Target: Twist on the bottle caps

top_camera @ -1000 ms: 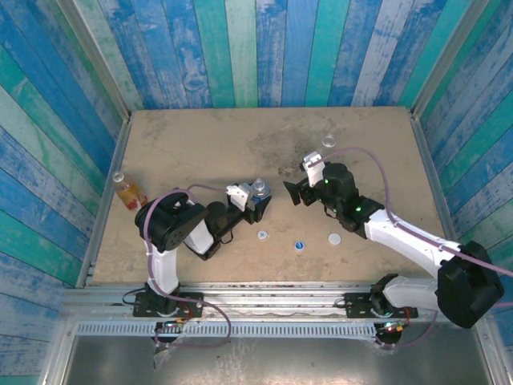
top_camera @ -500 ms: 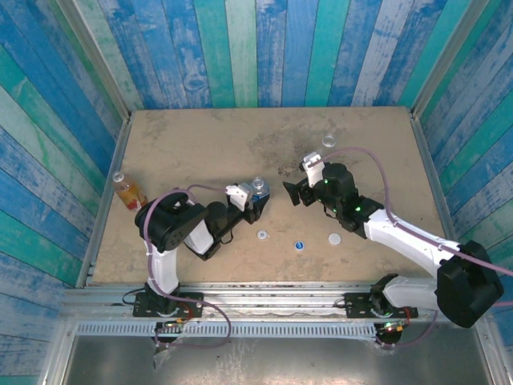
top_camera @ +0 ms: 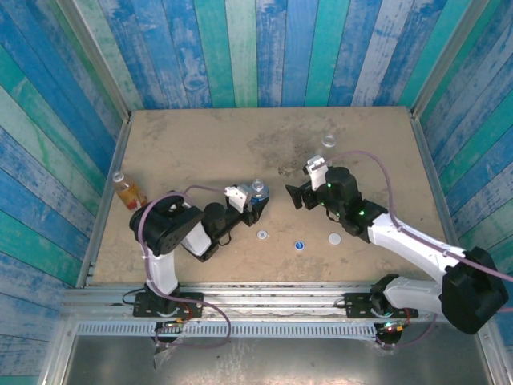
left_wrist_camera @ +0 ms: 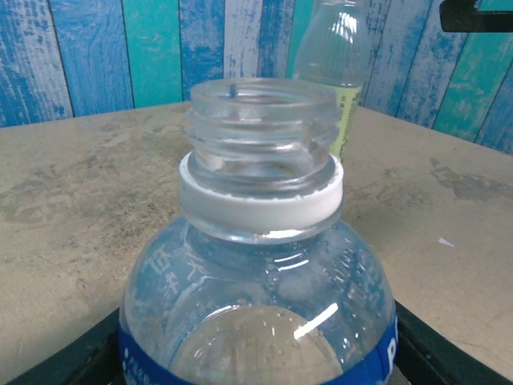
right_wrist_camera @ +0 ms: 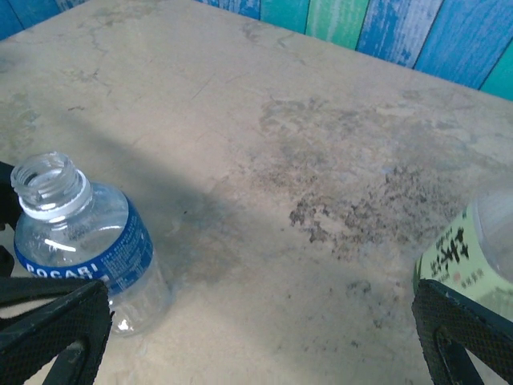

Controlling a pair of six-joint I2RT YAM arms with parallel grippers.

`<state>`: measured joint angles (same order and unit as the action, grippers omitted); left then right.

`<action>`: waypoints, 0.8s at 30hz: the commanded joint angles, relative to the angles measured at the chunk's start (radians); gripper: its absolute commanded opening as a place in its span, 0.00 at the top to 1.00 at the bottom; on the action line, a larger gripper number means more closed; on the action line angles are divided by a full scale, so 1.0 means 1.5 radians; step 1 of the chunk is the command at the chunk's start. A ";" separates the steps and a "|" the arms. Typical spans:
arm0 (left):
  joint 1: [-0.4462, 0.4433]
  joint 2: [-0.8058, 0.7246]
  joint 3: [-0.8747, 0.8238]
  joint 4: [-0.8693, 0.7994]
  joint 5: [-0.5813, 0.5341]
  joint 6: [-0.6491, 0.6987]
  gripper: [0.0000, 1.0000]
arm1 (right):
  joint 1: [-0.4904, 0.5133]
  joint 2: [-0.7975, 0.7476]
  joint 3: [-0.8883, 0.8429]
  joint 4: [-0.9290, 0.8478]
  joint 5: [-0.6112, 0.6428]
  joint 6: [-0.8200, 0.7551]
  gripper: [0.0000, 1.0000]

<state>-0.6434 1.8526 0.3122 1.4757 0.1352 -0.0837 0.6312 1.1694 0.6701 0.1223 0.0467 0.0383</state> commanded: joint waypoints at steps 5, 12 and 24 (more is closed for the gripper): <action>-0.008 -0.129 -0.005 -0.100 0.041 0.019 0.39 | 0.006 -0.071 -0.020 -0.158 -0.018 0.053 0.00; -0.026 -0.176 0.012 -0.188 0.044 0.050 0.37 | 0.109 -0.051 -0.039 -0.271 0.047 0.177 0.06; -0.028 -0.169 0.013 -0.179 0.042 0.044 0.36 | 0.245 0.035 -0.097 -0.262 0.114 0.317 0.40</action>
<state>-0.6807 1.6291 0.3149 1.1995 0.1864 -0.0257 0.9802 1.1961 0.5343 -0.2649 0.1734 0.4389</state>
